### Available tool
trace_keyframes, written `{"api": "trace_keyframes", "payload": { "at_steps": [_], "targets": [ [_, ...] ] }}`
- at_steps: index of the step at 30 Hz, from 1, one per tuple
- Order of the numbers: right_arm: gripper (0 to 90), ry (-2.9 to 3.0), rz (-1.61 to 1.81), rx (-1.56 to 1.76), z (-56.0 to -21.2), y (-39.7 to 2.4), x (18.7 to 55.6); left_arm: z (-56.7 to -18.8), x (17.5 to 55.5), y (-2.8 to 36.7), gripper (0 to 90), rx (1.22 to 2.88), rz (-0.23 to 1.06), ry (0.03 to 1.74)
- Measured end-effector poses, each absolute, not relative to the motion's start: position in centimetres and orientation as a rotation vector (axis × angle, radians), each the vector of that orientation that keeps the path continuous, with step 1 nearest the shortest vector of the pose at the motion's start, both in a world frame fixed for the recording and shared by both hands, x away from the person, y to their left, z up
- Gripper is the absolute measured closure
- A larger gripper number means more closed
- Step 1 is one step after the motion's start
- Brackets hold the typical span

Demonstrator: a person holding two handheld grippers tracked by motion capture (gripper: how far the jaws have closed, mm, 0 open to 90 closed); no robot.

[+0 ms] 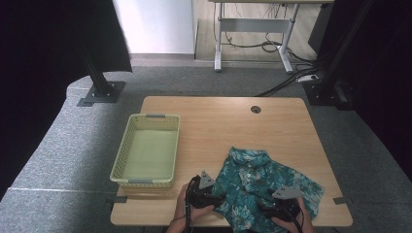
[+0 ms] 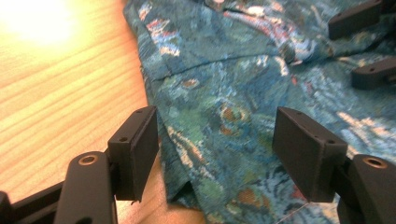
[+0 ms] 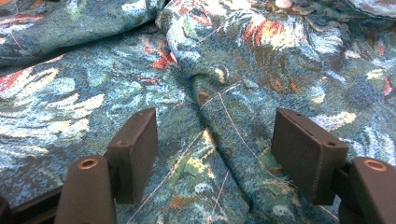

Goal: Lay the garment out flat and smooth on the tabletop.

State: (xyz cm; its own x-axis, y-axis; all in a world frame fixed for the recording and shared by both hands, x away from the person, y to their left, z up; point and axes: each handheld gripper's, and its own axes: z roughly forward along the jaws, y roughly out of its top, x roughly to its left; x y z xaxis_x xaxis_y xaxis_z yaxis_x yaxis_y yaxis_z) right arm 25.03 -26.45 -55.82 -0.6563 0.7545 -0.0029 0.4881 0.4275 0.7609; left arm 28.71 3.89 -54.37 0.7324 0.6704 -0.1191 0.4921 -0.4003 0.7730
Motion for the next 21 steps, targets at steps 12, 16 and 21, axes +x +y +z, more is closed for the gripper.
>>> {"api": "trace_keyframes", "payload": {
  "at_steps": [12, 16, 21],
  "targets": [
    [30.8, 2.34, 1.088, 1.061, -55.89, -26.78, 24.86, -55.21, 29.02, 3.67, 44.5, 2.109, 0.272, 0.887],
    [30.7, 2.34, 1.089, 1.059, -55.9, -26.79, 24.85, -55.25, 28.84, 3.35, 53.1, 2.113, 0.295, 0.874],
    [30.8, 2.341, 1.089, 1.058, -55.9, -26.8, 24.86, -55.22, 28.63, 3.33, 64.2, 2.104, 0.354, 0.87]
  ]
}}
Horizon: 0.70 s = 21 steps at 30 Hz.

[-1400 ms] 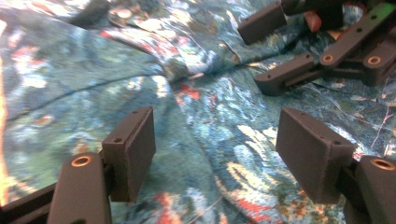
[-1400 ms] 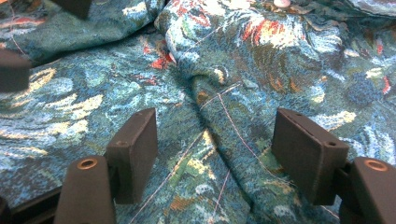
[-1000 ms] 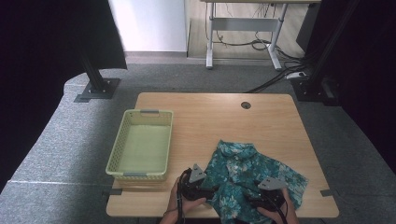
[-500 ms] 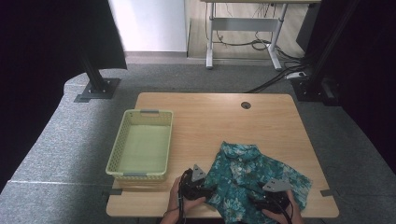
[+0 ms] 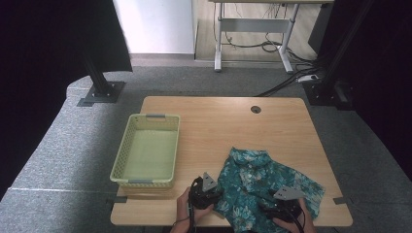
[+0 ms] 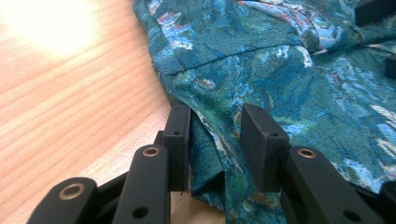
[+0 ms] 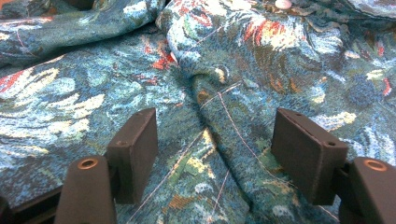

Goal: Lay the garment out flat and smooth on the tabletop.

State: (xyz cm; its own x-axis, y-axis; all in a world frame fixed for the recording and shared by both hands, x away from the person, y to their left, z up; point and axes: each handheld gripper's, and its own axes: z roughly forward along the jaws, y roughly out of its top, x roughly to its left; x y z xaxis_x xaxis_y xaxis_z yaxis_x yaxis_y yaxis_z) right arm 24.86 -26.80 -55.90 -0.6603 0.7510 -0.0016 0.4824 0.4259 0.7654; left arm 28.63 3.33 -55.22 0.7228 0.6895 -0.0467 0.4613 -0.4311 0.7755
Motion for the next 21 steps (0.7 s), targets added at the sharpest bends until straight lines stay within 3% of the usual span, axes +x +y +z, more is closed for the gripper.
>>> {"api": "trace_keyframes", "payload": {
  "at_steps": [3, 7, 21],
  "targets": [
    [30.8, 2.343, 1.089, 1.057, -55.9, -26.8, 24.9, -55.1, 28.5, 3.4, 69.0, 2.095, 0.382, 0.862],
    [30.8, 2.344, 1.09, 1.055, -55.9, -26.8, 24.9, -55.0, 28.5, 3.6, 82.1, 2.101, 0.375, 0.846],
    [30.8, 2.355, 1.088, 1.048, -55.8, -27.1, 24.9, -53.0, 29.1, 6.1, 87.5, 2.014, 0.395, 0.894]
  ]
}}
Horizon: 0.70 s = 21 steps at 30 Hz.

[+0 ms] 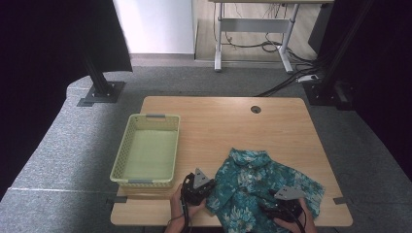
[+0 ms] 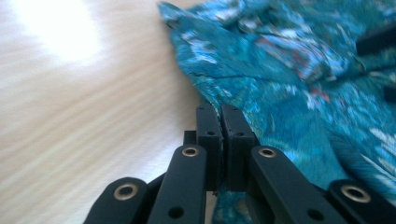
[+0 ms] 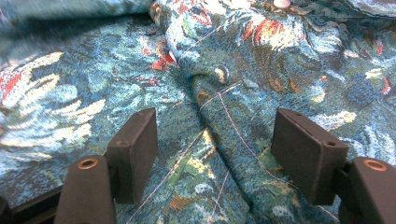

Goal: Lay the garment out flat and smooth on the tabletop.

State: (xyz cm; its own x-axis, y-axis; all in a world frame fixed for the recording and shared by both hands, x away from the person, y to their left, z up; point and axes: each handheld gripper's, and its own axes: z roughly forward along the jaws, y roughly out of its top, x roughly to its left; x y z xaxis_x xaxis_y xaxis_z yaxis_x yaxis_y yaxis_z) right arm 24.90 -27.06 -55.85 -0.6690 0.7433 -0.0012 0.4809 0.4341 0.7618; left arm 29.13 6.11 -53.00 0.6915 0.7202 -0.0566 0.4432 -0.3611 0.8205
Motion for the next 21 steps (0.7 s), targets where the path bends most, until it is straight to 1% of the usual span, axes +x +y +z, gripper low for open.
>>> {"api": "trace_keyframes", "payload": {
  "at_steps": [5, 10, 11, 21],
  "targets": [
    [30.8, 2.36, 1.087, 1.043, -55.8, -27.2, 24.9, -52.2, 29.6, 7.4, 87.5, 1.963, 0.388, 0.924],
    [30.8, 2.364, 1.089, 1.038, -55.8, -27.2, 24.9, -52.0, 29.9, 7.6, 87.4, 1.967, 0.395, 0.939],
    [30.8, 2.366, 1.089, 1.036, -55.8, -27.3, 24.9, -52.0, 30.1, 7.5, 87.4, 1.975, 0.379, 0.952],
    [30.8, 2.368, 1.085, 1.043, -55.8, -27.7, 24.9, -53.7, 30.9, 7.0, 81.5, 2.036, 0.296, 0.997]
  ]
}}
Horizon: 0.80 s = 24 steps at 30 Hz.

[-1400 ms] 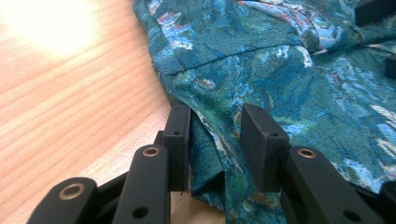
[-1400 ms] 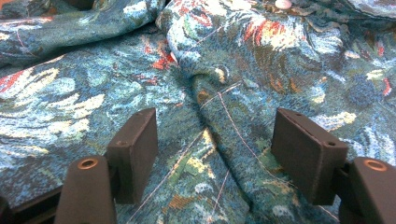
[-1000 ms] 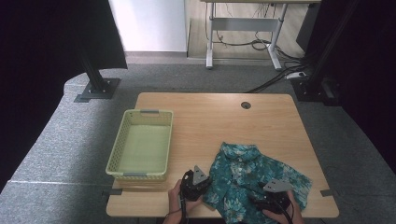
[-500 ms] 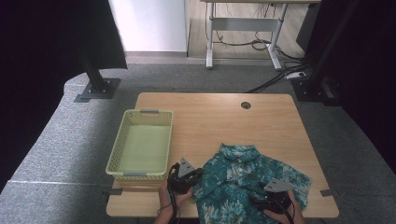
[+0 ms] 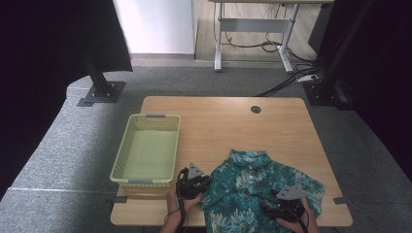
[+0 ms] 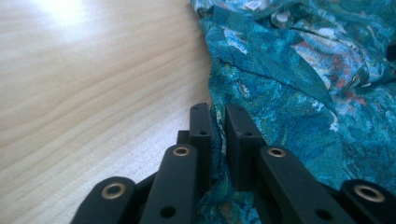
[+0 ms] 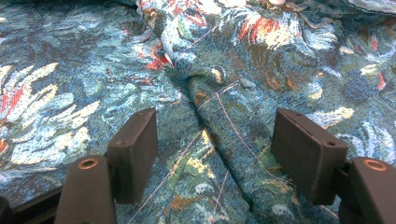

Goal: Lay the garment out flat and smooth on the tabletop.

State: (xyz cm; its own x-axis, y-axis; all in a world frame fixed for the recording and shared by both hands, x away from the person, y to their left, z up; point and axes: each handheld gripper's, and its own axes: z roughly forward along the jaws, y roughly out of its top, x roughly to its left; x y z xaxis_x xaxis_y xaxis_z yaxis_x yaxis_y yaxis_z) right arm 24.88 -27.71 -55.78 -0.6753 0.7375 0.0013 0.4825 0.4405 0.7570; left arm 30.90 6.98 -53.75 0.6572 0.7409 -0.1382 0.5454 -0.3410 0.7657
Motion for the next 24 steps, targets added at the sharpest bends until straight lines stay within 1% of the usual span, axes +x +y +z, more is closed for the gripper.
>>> {"api": "trace_keyframes", "payload": {
  "at_steps": [2, 3, 4, 5, 6, 11, 17, 20, 24],
  "targets": [
    [30.8, 2.369, 1.083, 1.042, -55.8, -27.7, 24.9, -53.9, 30.9, 6.9, 78.4, 2.045, 0.273, 1.0],
    [30.8, 2.371, 1.078, 1.041, -55.7, -27.8, 24.9, -54.0, 30.7, 7.0, 72.9, 2.058, 0.242, 0.998],
    [30.8, 2.371, 1.076, 1.047, -55.7, -27.9, 24.8, -54.0, 30.6, 7.0, 71.8, 2.057, 0.22, 0.998],
    [30.8, 2.371, 1.073, 1.049, -55.7, -28.1, 24.7, -54.2, 30.4, 7.1, 69.2, 2.059, 0.182, 0.99],
    [30.8, 2.368, 1.07, 1.057, -55.7, -28.3, 24.6, -54.2, 30.2, 7.1, 66.0, 2.06, 0.171, 0.98],
    [30.8, 2.374, 1.06, 1.059, -55.6, -29.2, 24.2, -53.9, 29.6, 6.8, 54.2, 2.048, 0.191, 0.958],
    [30.7, 2.376, 1.061, 1.056, -55.6, -29.3, 24.3, -53.0, 29.6, 5.6, 47.6, 2.029, 0.257, 0.932],
    [30.6, 2.373, 1.06, 1.058, -55.6, -29.3, 24.2, -53.1, 30.3, 4.8, 46.8, 2.034, 0.273, 0.927],
    [30.5, 2.368, 1.061, 1.062, -55.7, -29.3, 24.2, -53.5, 31.9, 3.6, 47.0, 2.055, 0.241, 0.935]
  ]
}}
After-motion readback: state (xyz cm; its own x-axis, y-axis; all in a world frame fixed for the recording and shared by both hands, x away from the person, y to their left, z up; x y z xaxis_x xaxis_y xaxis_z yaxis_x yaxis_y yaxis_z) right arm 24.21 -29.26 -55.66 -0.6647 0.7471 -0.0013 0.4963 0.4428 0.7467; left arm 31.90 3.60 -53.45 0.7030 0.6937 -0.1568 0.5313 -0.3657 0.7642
